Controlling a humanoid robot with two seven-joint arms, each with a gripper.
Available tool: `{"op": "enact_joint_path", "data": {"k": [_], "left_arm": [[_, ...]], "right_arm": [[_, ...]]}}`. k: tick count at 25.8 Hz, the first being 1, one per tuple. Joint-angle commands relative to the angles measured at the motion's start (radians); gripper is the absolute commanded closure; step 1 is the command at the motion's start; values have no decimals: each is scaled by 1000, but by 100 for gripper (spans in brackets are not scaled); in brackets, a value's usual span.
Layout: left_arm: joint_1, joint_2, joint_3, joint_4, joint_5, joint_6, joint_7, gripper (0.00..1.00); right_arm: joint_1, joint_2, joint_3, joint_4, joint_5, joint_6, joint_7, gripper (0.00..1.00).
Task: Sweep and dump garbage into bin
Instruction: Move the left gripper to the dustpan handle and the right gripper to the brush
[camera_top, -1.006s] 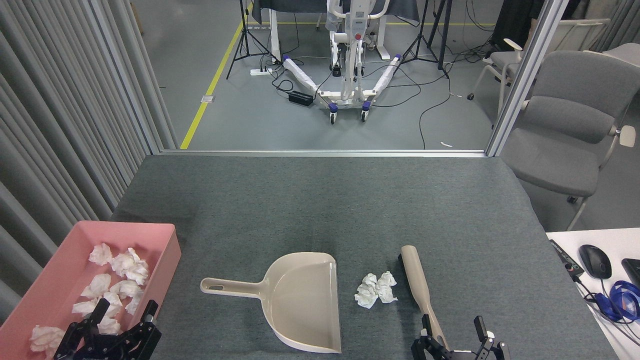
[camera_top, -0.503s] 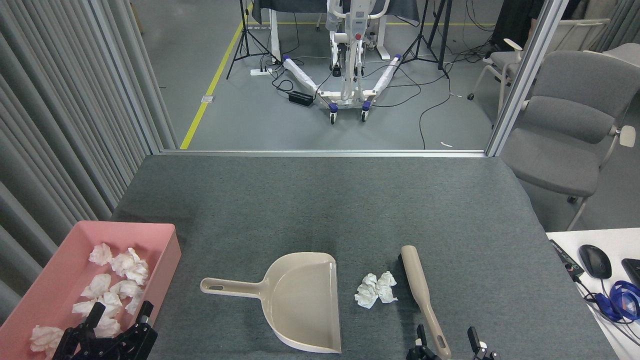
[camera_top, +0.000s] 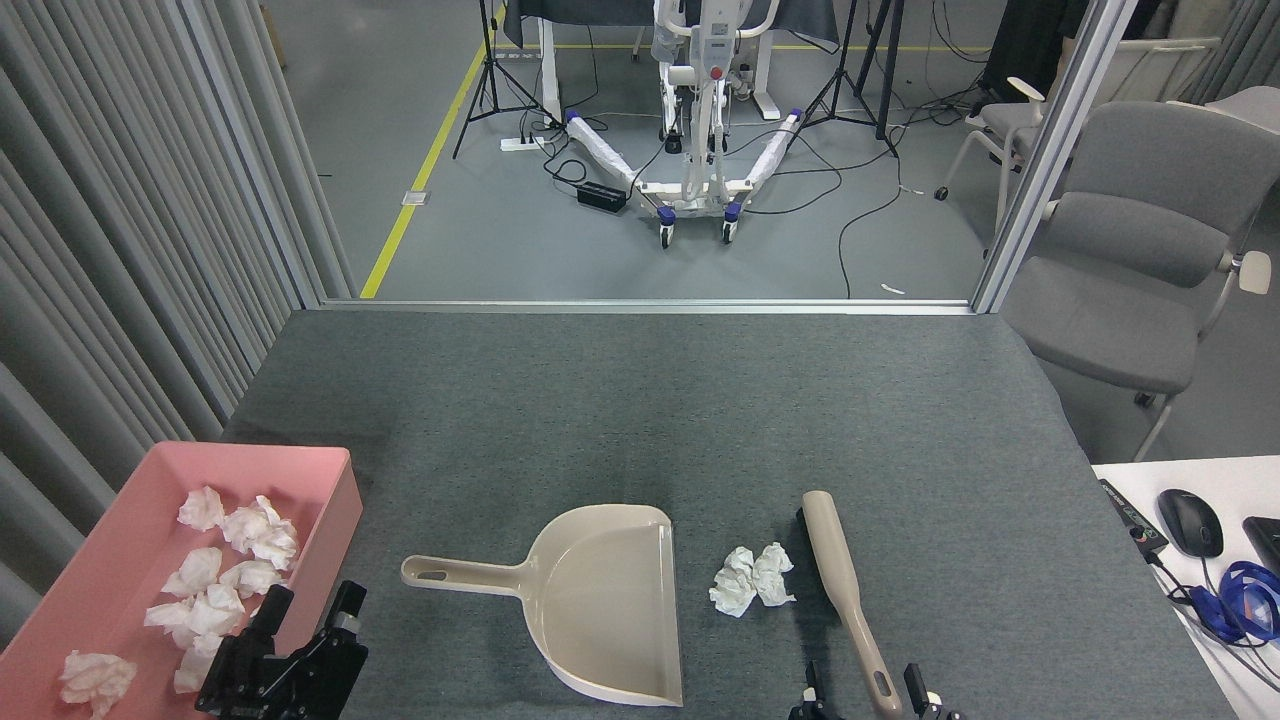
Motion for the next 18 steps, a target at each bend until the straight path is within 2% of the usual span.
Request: {"op": "enact_joint_path", "data": {"k": [1,6,10,18], "left_arm": [[-32,-53,-65,9,92,-43,-6,0],[-78,-115,-147,115,112,-55,-4,0],[-84,-167,-157,190,134,-68,-3,0],[-135,-179,-151,343,246,-64,11,0]], "right_arm": [[-7,4,1,26,0,2,-2,2],[-20,6,0,41,-1,18,-2,2],[-29,8,-2,55,-3,21,-2,2],[-46,6,-5,75,-8,23,-4,3]]}}
